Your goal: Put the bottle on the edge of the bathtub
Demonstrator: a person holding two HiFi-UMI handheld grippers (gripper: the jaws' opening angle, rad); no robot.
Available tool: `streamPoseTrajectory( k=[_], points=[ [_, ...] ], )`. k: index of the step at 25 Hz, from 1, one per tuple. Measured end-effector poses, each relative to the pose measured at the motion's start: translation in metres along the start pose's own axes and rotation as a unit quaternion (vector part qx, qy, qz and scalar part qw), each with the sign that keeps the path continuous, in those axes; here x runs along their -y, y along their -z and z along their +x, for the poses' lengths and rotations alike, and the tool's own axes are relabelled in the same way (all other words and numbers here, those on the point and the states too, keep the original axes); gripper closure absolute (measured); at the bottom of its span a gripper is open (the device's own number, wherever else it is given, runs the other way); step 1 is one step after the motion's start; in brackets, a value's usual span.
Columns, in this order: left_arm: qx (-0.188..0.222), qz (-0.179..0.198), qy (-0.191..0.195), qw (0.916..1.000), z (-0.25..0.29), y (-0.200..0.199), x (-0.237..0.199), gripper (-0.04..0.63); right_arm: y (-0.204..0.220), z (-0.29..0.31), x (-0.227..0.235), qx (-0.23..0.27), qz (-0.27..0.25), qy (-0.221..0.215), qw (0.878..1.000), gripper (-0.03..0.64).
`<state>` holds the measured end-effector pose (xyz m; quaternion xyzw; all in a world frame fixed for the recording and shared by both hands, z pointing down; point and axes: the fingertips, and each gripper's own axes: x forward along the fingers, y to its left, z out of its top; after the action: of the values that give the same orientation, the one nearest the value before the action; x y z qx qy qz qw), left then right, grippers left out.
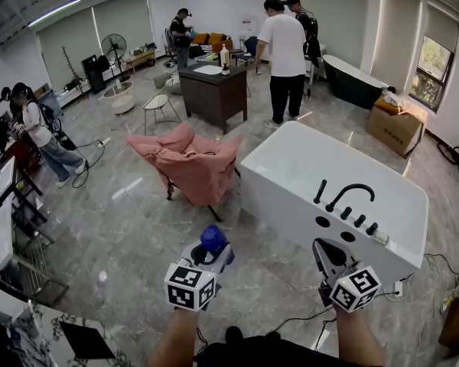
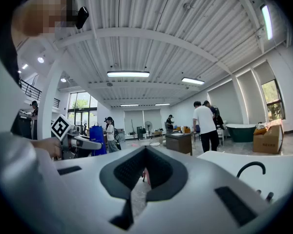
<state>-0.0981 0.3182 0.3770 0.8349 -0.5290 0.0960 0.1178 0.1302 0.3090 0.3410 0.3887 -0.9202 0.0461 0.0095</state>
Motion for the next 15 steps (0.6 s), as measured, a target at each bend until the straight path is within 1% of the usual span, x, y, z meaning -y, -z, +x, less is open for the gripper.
streamPoseTrajectory(
  k=[8, 15],
  points=[
    [-0.004, -0.003, -0.004, 1.0000, -0.004, 0.007, -0.002, 0.434, 0.006, 0.000, -0.005, -0.005, -0.004, -0.008, 1.000, 0.605],
    [-0.008, -0.003, -0.001, 1.0000, -0.005, 0.011, -0.009, 0.434, 0.010, 0.003, 0.002, -0.007, 0.016, 0.010, 1.000, 0.606]
  ],
)
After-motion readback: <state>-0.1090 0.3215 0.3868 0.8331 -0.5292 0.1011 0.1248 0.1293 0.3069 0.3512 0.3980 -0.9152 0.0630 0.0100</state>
